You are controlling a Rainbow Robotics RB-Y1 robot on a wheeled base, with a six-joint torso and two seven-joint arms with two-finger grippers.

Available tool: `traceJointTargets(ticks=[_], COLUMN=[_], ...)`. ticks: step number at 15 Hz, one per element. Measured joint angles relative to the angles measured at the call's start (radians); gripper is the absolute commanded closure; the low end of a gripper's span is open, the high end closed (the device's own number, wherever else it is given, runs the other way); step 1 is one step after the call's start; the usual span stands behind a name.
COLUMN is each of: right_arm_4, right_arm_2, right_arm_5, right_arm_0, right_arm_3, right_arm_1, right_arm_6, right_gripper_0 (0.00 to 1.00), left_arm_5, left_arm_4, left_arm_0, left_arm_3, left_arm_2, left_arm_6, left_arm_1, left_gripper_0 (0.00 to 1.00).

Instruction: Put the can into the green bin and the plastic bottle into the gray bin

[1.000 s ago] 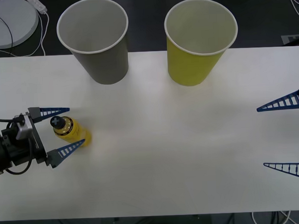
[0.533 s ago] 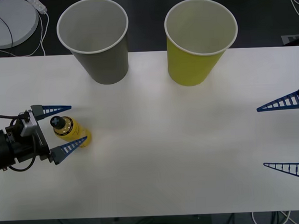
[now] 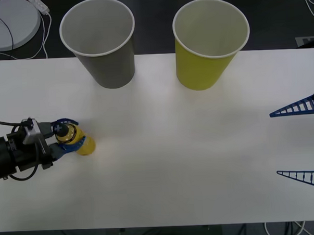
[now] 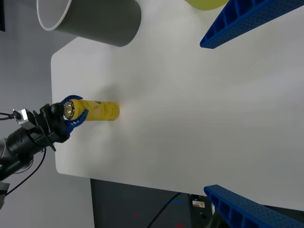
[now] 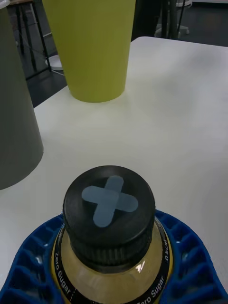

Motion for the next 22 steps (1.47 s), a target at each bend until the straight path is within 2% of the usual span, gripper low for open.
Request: traceJointTargets(ticks=[7,10,17,22], right_arm_4=[0.0,0.0,0.0,0.0], right_arm_2=[0.0,0.0,0.0,0.0], right_arm_5=[0.0,0.0,0.0,0.0], right_arm_0=[0.0,0.0,0.0,0.0], right_arm_3=[0.0,0.0,0.0,0.0], right_arm_1=[0.0,0.0,0.0,0.0], right_arm_6=[0.0,0.0,0.0,0.0], right_gripper_0=[0.0,0.0,0.0,0.0], left_arm_5=[-0.006,-0.006,0.016,0.116], left_arm_4=[0.018,0.03,0.022,0.022], left_arm_0=[0.0,0.001,0.002,0.003], left_arm_3=[-0.009,-0.04,-0.132,-0.179], left_arm_2=[0.001,0.001,0.001,0.001], left_arm_6=[0.021,0.078,0.229,0.311], left_arm_1=[0.001,0.009,0.121,0.189], left_gripper_0=[1.0,1.0,1.0,1.0])
